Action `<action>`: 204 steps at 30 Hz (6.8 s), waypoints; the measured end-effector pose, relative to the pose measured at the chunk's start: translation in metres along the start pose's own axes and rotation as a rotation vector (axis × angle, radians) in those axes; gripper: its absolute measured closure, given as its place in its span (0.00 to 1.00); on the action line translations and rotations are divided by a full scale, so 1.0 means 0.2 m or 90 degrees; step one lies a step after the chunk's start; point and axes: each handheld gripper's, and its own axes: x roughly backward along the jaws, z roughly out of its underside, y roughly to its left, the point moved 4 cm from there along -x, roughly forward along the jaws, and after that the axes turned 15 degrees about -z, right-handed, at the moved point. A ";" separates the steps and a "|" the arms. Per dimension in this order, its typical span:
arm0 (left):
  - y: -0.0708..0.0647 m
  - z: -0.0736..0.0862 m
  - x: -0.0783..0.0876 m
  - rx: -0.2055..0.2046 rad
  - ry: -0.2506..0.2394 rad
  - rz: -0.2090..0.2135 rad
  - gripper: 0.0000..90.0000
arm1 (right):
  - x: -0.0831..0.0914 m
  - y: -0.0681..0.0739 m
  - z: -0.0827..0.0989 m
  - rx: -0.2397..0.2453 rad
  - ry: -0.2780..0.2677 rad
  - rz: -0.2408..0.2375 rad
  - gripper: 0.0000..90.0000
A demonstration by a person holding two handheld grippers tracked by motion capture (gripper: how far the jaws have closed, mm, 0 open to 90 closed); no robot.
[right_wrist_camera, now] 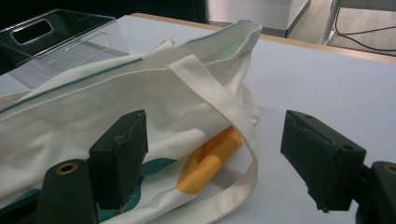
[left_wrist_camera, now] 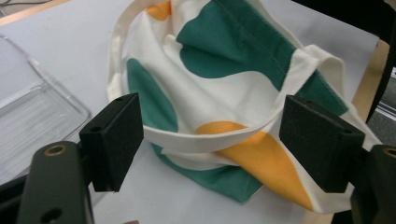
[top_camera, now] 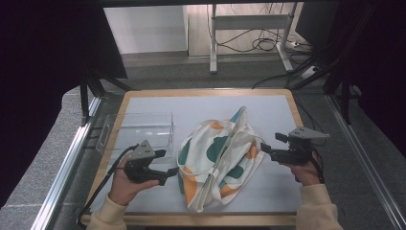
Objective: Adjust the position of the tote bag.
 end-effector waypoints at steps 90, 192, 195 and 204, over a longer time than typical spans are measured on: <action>-0.35 0.18 -0.17 -0.080 0.067 0.167 0.77 | -0.02 -0.02 0.00 -0.008 0.003 0.009 0.23; -0.36 0.20 -0.18 -0.091 0.061 0.162 0.79 | -0.69 -0.22 -0.34 -0.198 0.221 0.078 0.91; -0.36 0.20 -0.18 -0.096 0.061 0.162 0.79 | -0.68 -0.22 -0.35 -0.191 0.218 0.077 0.92; -0.36 0.20 -0.17 -0.104 0.064 0.159 0.79 | -0.64 -0.20 -0.36 -0.174 0.204 0.069 0.93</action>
